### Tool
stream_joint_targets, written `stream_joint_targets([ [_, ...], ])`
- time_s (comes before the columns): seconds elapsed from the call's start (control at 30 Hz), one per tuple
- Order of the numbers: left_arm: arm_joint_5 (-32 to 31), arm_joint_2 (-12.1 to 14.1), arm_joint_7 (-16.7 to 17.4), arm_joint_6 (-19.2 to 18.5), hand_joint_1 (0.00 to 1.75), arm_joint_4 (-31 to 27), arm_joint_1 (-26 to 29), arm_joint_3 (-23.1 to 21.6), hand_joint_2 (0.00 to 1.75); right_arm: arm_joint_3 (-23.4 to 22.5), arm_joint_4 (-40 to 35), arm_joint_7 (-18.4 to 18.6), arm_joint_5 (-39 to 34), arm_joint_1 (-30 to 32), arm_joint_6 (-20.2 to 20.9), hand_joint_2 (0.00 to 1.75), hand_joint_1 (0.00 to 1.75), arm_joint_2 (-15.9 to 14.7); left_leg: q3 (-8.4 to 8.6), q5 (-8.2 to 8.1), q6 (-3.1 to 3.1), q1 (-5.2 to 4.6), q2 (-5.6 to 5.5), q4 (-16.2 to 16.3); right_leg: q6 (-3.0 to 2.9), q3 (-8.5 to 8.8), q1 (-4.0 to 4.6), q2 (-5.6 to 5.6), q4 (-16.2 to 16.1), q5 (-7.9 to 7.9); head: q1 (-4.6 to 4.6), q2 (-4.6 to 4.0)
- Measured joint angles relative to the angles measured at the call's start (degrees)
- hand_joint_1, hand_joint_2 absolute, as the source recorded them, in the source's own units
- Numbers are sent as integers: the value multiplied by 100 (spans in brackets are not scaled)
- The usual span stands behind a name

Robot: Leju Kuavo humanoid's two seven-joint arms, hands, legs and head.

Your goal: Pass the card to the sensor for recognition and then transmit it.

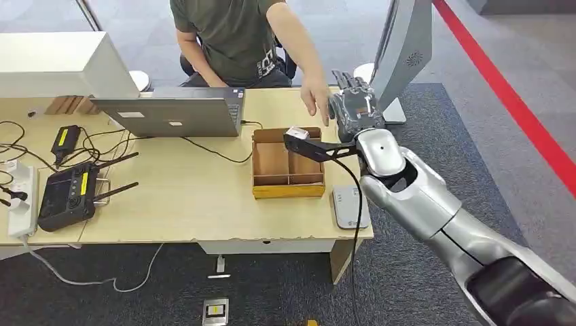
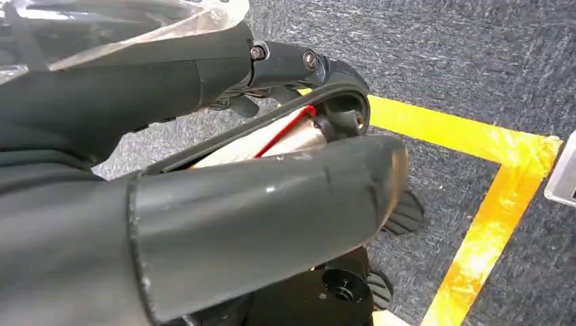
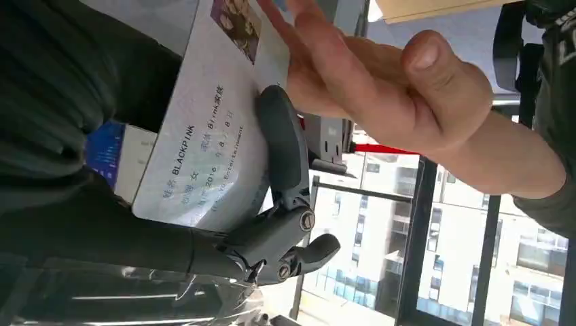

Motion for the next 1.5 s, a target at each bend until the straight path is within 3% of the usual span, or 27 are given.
stream_joint_targets([
  [0.17,79,0,31,15,0,0,45,0,0,59,343,-85,-98,-167,-125,175,175,236,-1,0,0,0,0,0,0,0,0,0,0,0,0,0],
  [0.37,389,-17,-179,65,0,0,231,92,0,142,898,-339,-172,-316,-441,175,175,620,-2,0,0,1,0,-1,0,-4,1,0,0,-1,-2,0],
  [0.73,496,-52,-260,72,0,0,316,234,0,299,1628,-529,-114,-467,-542,175,175,1185,-3,0,0,1,-2,0,1,-5,1,-1,0,-2,0,2],
  [0.77,496,-57,-262,68,0,0,318,236,0,315,1685,-529,-105,-468,-544,175,72,1217,-4,0,0,1,-2,0,1,-5,1,-1,0,-2,-2,2],
  [0.8,496,-59,-265,68,0,0,320,238,0,321,1720,-529,-98,-469,-546,175,0,1237,-4,0,0,1,-2,0,1,-5,1,-1,-1,-2,0,2],
  [0.83,496,-63,-271,61,0,0,323,238,0,326,1759,-529,-96,-469,-551,0,0,1261,-4,0,0,1,-2,0,1,-5,1,-1,-1,-2,0,0],
  [1.2,553,-81,-219,87,0,0,339,326,0,372,1925,-664,328,-423,-715,0,0,1331,0,0,0,1,-1,0,1,-5,1,-1,-2,-1,0,0],
  [1.5,518,-79,-282,59,0,2,347,363,0,306,1712,-621,485,-335,-603,0,0,1169,2,0,0,1,-1,2,1,-5,1,-1,-3,-1,-2,0],
])
